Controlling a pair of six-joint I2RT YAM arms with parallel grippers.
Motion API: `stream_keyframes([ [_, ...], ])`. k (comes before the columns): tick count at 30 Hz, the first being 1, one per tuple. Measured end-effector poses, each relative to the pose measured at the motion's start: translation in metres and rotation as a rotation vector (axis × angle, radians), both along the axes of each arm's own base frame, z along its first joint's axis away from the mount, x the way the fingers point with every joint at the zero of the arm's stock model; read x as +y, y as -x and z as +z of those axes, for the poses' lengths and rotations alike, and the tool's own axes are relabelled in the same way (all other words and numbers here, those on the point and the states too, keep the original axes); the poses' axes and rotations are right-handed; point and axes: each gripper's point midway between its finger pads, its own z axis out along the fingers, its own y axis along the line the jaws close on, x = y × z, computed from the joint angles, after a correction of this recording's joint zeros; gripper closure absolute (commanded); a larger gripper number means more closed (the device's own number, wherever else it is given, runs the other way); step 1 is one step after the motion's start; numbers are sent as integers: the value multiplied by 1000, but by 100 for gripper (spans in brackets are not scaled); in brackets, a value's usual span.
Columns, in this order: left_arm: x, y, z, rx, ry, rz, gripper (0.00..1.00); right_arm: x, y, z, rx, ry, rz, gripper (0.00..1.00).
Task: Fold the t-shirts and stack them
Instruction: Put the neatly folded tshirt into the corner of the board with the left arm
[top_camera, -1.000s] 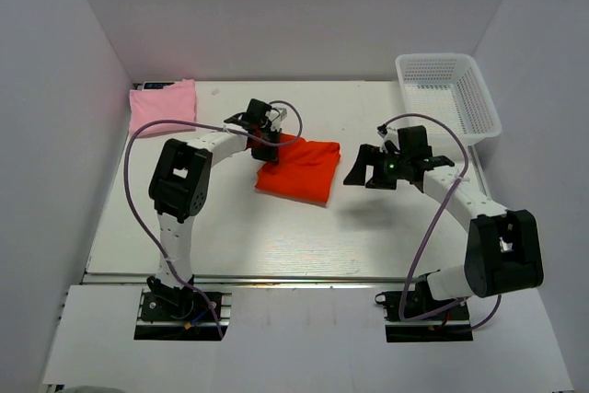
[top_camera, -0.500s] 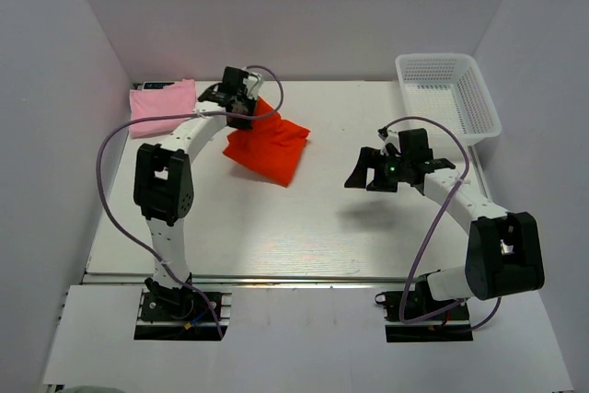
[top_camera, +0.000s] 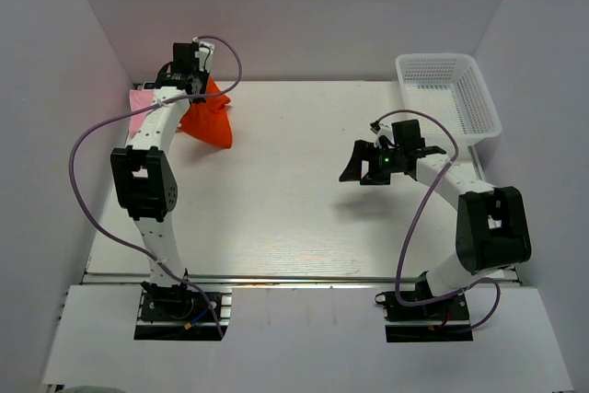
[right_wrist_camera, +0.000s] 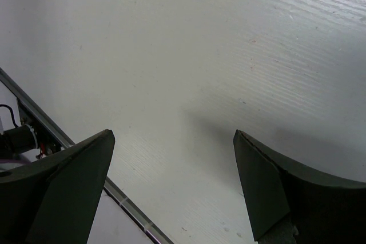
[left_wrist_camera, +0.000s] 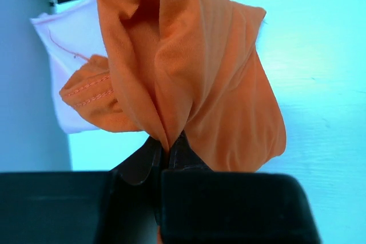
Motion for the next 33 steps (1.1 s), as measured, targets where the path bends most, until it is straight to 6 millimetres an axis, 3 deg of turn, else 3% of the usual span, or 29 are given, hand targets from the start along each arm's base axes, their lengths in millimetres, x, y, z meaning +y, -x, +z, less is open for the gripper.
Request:
stream_keyframes([
  [6,29,-12,16,-55,-60,17,100,5,-6,0,8,-18,14,10],
  [12,53,-41,61,-183,-87,48,100,7,-7,1,11,-32,24,10],
  [15,66,-46,71,-217,-94,67,100,8,-8,0,14,-33,27,10],
  [19,81,-48,61,-202,-100,89,100,8,-10,-1,15,-31,30,10],
  [27,116,-58,6,-116,-109,162,100,9,-13,3,-1,-29,36,10],
  [33,142,-66,-5,-119,-143,232,100,9,-16,7,-13,-31,37,10],
])
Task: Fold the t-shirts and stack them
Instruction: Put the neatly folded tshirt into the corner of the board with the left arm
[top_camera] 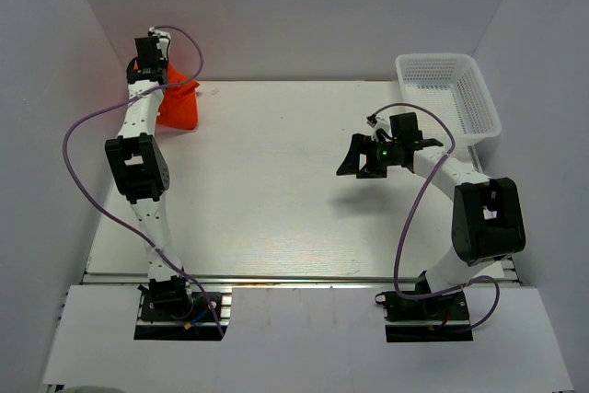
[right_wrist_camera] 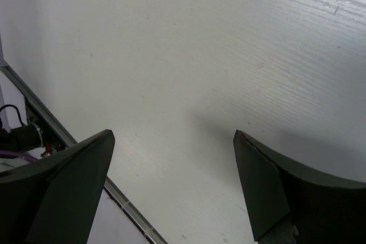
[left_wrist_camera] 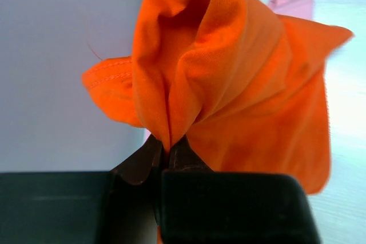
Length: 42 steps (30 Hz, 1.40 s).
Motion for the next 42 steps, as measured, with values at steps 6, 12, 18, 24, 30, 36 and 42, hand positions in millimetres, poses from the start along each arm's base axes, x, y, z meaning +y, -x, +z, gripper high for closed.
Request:
stream_keyframes([
  [6,18,-4,13,-40,-27,59,30,-1,0,-1,4,3,-4,10],
  [12,29,-5,24,-73,-55,118,0,0,-2,2,-3,1,-5,10],
  [18,32,-5,27,-83,-67,138,0,0,-3,3,-3,1,-9,10],
  [24,20,-5,14,-62,-25,109,0,1,-3,4,2,-5,-17,10],
  [30,-26,17,-17,15,178,20,0,0,3,9,-39,-25,-21,10],
  [36,-122,70,-1,-5,374,-117,0,-3,19,19,-102,-52,-37,10],
  [42,-281,168,6,-15,485,-383,0,-16,43,25,-175,-38,-84,10],
])
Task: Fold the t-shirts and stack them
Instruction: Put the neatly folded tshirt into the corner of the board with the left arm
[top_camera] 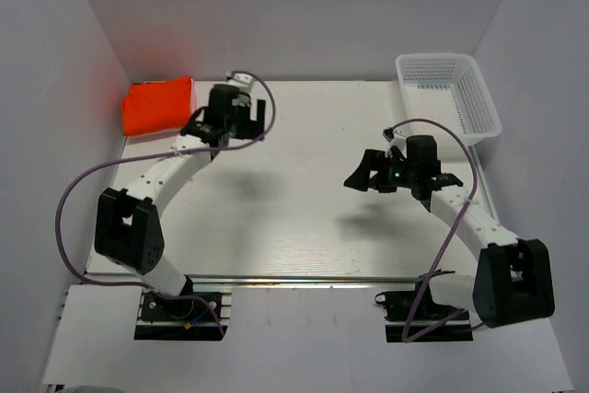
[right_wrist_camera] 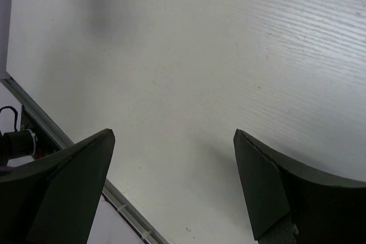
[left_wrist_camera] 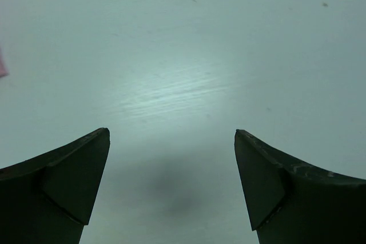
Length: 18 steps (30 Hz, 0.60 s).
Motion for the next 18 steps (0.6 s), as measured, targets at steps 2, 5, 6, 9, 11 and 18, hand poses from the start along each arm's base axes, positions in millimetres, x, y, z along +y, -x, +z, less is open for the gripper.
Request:
stream_keyframes([
  [2,-33,30,-12,15,15,-54,0,-6,7,0,-26,12,-24,10],
  [5,-62,80,-50,87,31,-111,0,-17,20,-5,-63,36,-76,10],
  [6,-65,95,-63,106,35,-122,0,-21,24,-7,-71,43,-97,10],
  [9,-58,143,-96,176,19,-129,0,-30,32,-12,-103,54,-148,10],
  [11,-53,158,-93,165,20,-120,0,-35,39,-17,-116,52,-173,10],
  [18,-46,152,-34,-26,101,-34,0,-47,42,-32,-114,77,-258,10],
])
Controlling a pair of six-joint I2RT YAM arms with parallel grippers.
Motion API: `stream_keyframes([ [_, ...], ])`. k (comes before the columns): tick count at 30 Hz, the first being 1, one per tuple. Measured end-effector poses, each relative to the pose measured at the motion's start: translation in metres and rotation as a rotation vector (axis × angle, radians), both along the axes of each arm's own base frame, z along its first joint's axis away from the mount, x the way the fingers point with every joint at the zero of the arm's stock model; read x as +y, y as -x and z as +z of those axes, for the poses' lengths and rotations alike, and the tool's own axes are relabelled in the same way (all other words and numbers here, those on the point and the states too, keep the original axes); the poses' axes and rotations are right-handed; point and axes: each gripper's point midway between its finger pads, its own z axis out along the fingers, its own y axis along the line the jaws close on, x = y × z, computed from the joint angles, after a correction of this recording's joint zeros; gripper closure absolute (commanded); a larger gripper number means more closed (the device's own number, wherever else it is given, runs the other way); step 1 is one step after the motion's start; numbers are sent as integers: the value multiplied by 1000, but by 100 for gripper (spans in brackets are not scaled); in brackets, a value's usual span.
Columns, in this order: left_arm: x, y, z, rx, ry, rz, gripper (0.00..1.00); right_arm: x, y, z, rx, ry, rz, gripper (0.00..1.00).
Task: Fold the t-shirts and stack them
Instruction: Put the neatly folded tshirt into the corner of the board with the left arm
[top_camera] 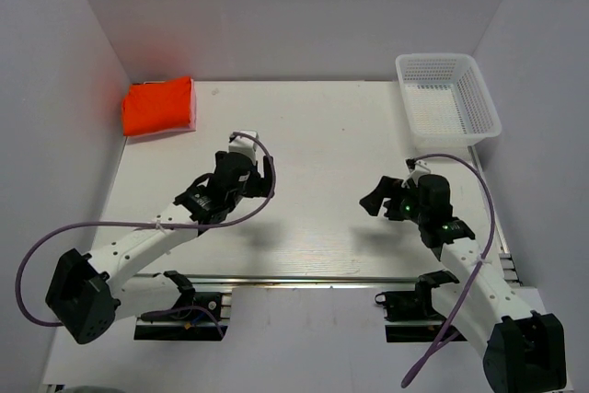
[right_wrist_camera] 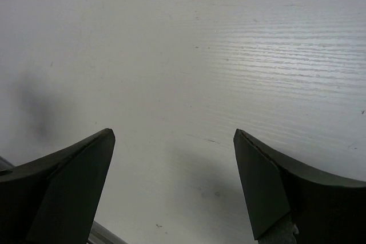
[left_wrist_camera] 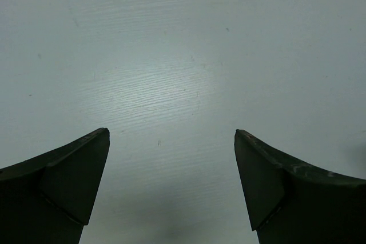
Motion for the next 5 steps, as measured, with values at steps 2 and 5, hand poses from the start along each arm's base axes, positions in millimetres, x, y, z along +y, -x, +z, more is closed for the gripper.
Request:
stream_keyframes([
  [2,4,-2,3,-14,-3,24,0,-1,-2,1,-4,0,-11,10],
  [5,10,-3,1,-15,-20,47,0,-2,-3,0,-9,-7,-23,10],
])
